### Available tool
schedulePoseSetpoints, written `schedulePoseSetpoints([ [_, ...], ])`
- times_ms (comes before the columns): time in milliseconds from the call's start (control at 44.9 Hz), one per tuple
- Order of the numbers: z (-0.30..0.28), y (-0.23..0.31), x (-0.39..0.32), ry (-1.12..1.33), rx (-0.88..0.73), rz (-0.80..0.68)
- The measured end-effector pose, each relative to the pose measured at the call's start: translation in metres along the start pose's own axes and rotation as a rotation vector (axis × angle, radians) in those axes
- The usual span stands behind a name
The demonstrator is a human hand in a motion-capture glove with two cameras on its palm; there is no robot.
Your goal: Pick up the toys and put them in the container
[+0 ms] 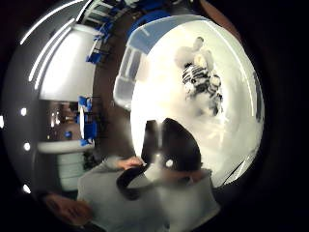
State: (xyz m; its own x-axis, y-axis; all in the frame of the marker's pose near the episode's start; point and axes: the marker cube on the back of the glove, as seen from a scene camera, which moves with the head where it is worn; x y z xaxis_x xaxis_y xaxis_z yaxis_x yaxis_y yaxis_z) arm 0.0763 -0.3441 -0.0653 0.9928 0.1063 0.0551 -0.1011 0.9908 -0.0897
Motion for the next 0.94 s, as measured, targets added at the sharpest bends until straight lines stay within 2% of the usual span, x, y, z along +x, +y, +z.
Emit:
schedulePoseSetpoints([
  [67, -0.007, 0.05, 0.008, -0.016, 0.07, 0.02],
  [223, 0.025, 0.163, -0.008, 0.077, 0.149, -0.061],
  [423, 0.065, 0.24, -0.019, 0.132, 0.15, -0.054],
  [601, 0.142, 0.317, -0.053, 0.168, 0.098, -0.126],
  [735, 0.181, 0.351, -0.061, 0.084, 0.021, -0.089],
  [935, 0.181, 0.357, -0.042, 0.164, 0.041, -0.051],
])
